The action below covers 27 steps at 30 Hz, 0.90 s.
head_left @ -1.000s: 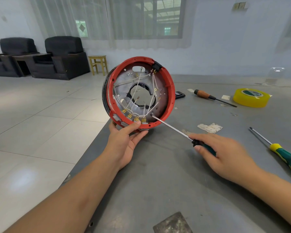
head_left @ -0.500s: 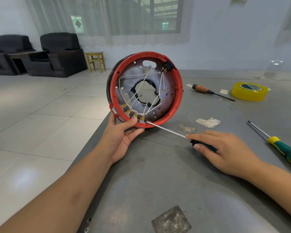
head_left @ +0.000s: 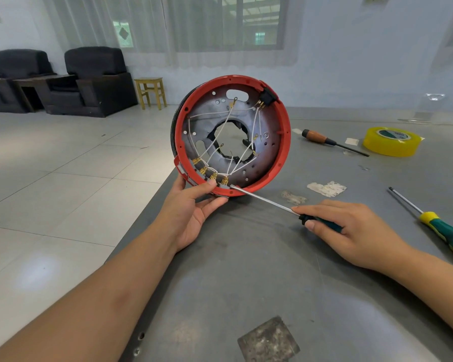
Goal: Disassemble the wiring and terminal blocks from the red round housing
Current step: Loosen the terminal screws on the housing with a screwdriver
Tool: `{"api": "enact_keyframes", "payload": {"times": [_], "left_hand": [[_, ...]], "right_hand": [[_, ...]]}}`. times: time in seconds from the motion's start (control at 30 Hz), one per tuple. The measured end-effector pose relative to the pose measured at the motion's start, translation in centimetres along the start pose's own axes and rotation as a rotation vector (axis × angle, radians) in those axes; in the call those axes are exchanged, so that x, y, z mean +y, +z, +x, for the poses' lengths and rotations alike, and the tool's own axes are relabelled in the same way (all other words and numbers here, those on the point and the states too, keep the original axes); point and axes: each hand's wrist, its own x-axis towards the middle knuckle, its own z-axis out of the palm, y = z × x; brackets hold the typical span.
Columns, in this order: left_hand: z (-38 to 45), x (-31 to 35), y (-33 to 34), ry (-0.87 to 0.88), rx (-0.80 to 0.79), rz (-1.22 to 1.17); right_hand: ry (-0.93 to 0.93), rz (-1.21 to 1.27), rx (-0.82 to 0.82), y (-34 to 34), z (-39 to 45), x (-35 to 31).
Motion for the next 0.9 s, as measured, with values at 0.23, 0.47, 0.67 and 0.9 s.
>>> {"api": "enact_keyframes", "payload": {"times": [0.23, 0.47, 0.67, 0.9], "left_hand": [[0.17, -0.11, 0.0, 0.017, 0.035, 0.031], [0.48, -0.3, -0.06, 0.01, 0.052, 0.046], [0.47, -0.3, 0.1, -0.005, 0.077, 0.031], [0.22, -0.22, 0.34, -0.024, 0.094, -0.003]], "right_hand": [[-0.019, 0.013, -0.011, -0.23, -0.01, 0.52], [-0.04, 0.002, -0.012, -0.12, 0.09, 0.53], [-0.034, 0.001, -0.012, -0.08, 0.1, 0.64], [-0.045, -0.016, -0.002, -0.06, 0.15, 0.36]]}}
